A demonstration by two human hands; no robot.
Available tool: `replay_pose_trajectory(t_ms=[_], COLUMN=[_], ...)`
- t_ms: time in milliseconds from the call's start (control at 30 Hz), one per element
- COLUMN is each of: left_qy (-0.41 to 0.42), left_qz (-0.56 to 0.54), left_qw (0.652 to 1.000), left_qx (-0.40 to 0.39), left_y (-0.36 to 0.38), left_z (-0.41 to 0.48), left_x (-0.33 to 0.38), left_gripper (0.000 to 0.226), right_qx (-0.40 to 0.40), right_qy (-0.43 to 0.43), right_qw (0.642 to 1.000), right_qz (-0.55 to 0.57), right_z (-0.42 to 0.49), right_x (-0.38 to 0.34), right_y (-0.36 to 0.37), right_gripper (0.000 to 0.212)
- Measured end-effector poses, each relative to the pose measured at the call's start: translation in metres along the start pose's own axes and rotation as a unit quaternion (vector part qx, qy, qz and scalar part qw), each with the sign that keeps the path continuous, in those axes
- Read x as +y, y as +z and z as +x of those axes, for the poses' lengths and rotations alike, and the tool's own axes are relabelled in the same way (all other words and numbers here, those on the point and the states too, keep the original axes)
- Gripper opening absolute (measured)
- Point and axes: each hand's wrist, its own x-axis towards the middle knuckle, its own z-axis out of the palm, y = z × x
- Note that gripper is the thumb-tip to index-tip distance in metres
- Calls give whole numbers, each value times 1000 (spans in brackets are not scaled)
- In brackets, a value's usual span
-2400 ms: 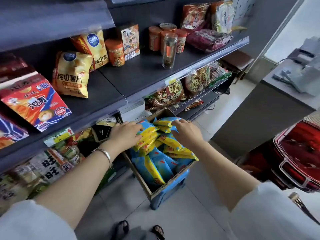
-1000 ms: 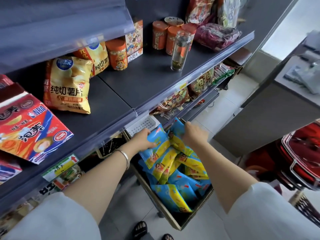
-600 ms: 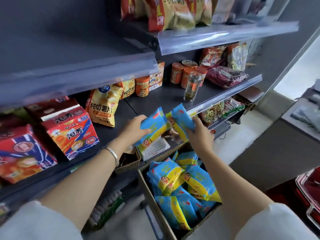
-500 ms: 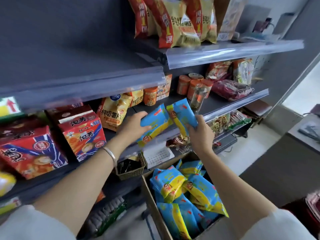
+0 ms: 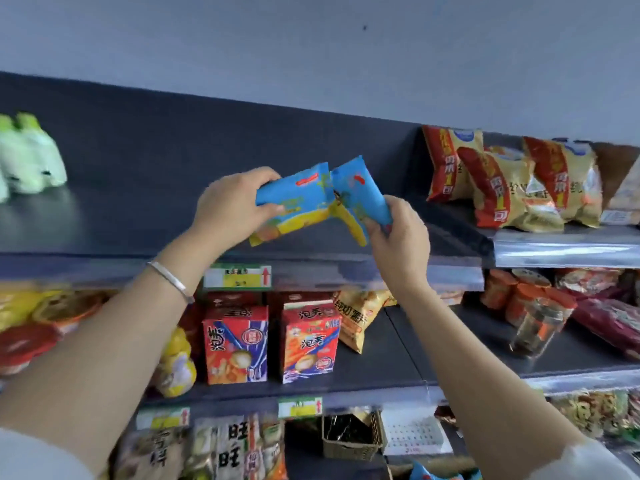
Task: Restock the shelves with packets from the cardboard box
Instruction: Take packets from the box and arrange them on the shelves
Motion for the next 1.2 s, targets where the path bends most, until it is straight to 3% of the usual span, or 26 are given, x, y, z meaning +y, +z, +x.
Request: replay_pose_trajectory(t_ms=[133, 300, 500, 700, 800, 933, 1000, 1200], left_qy=[-27, -59, -98, -105, -102, -49, -6, 29], left_qz=[61, 181, 226, 220, 218, 286, 324, 380], left_qw=[998, 981, 967, 964, 965, 957, 946, 924], left_qx=[14, -24, -66, -106, -102, -15, -15, -26], left_y=[-53, -87, -74, -47, -33, -11, -4, 1], left_z=[33, 81, 130, 160, 170, 172, 168, 160], left_x=[-78, -173, -265, -320, -334, -339, -342, -350], left_gripper=[26, 23, 18, 17, 25, 46, 56, 71], right_qx=[-67, -151, -232, -346, -330, -173, -132, -174], right_qy=[-56, -107, -126, -110, -120, -194, -200, -206], right_qw=[995, 978, 950, 918, 921, 926, 927, 921], right_qz=[-47, -99, -169, -157, -168, -272, -289, -282], right_z=[53, 100, 138, 166, 171, 157, 150, 149], right_x=[-54, -109, -125, -116, -111, -105, -102, -105], right_y=[68, 163, 258, 305, 326, 350, 356, 359], right_gripper=[32, 36, 34, 37, 43, 56, 58, 53])
